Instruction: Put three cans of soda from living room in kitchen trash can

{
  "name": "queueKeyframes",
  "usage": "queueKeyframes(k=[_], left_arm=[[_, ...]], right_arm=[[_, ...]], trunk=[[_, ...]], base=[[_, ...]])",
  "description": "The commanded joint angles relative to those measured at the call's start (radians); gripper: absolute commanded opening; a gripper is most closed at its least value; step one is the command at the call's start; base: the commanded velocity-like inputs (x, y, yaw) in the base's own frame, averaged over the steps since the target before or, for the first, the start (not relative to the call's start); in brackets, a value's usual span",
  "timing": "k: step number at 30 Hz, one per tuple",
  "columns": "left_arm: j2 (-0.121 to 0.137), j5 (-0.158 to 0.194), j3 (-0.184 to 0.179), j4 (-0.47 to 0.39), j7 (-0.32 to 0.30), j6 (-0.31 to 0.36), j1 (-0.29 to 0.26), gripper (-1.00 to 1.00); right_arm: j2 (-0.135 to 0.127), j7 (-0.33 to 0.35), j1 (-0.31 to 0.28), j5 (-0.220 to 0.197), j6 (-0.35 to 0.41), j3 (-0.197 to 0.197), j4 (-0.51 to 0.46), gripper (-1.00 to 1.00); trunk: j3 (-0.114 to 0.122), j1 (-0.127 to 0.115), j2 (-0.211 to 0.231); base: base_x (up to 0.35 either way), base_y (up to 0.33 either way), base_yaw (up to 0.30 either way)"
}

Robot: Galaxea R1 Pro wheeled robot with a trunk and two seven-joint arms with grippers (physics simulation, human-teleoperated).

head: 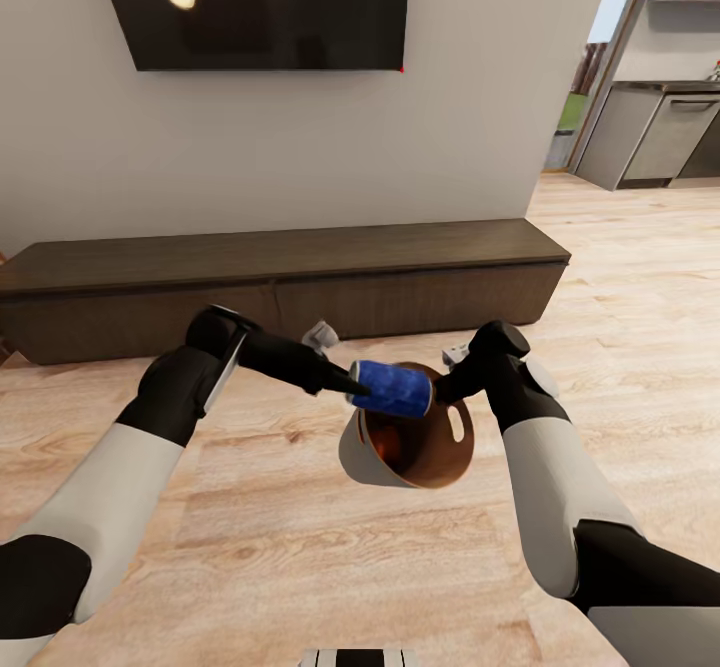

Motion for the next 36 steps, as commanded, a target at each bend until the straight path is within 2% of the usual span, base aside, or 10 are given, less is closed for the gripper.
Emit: queueKeyframes(k=[1,5,8,12,18,21,25,28,32,36], left_arm=[[-0.001,-0.005,-0.007,-0.001,0.0,0.0,0.0,-1.0],[-0.001,-0.024,-0.047,-0.011,0.001,0.0,0.0,-1.0],[-0.005,-0.061,-0.096,-0.016,0.002,0.0,0.0,-1.0],[-0.029,-0.098,-0.106,-0.016,0.003,0.0,0.0,-1.0],[-0.09,-0.2,-0.112,-0.007,0.003,0.0,-0.001,-1.0],[-0.119,-0.27,-0.112,-0.004,0.003,0.0,-0.001,-1.0],[-0.157,-0.389,-0.11,0.009,0.003,0.0,-0.001,-1.0],[-0.166,-0.414,-0.121,0.019,0.002,0.0,-0.001,-1.0],[-0.169,-0.425,-0.23,0.058,0.003,0.0,-0.001,-1.0],[-0.171,-0.427,-0.266,0.086,0.003,0.0,-0.002,-1.0]], right_arm=[[0.0,0.004,-0.002,-0.013,0.01,-0.001,0.001,-1.0],[0.0,0.004,-0.008,-0.013,0.01,-0.001,0.002,-1.0],[0.001,0.004,-0.014,-0.013,0.01,-0.001,0.013,-1.0],[0.001,0.004,-0.022,-0.014,0.01,-0.001,0.029,-1.0],[0.003,-0.024,-0.028,-0.017,0.01,-0.001,0.067,-1.0],[0.005,-0.067,-0.029,-0.027,0.01,-0.001,0.094,-1.0],[0.008,-0.098,-0.029,-0.034,0.01,-0.001,0.123,-1.0],[0.009,-0.103,-0.029,-0.035,0.01,-0.001,0.127,-1.0],[0.009,-0.104,-0.029,-0.035,0.01,-0.001,0.128,-1.0],[0.009,-0.105,-0.03,-0.036,0.01,-0.001,0.129,-1.0]], trunk=[[0.0,0.0,0.0],[0.0,0.0,0.0],[0.0,0.0,0.0],[0.0,0.0,0.0],[0.0,0.0,0.0],[0.0,0.0,0.0],[0.0,0.0,0.0],[0.0,0.0,0.0],[0.0,0.0,0.0],[0.0,0.0,0.0]], base=[[0.0,0.042,0.0],[0.0,0.069,0.0],[0.0,0.035,0.0],[0.0,0.009,0.0],[0.0,0.002,0.0],[0.0,0.0,0.0],[0.0,0.0,0.0],[0.0,0.0,0.0],[0.0,0.0,0.0],[0.0,0.0,0.0]])
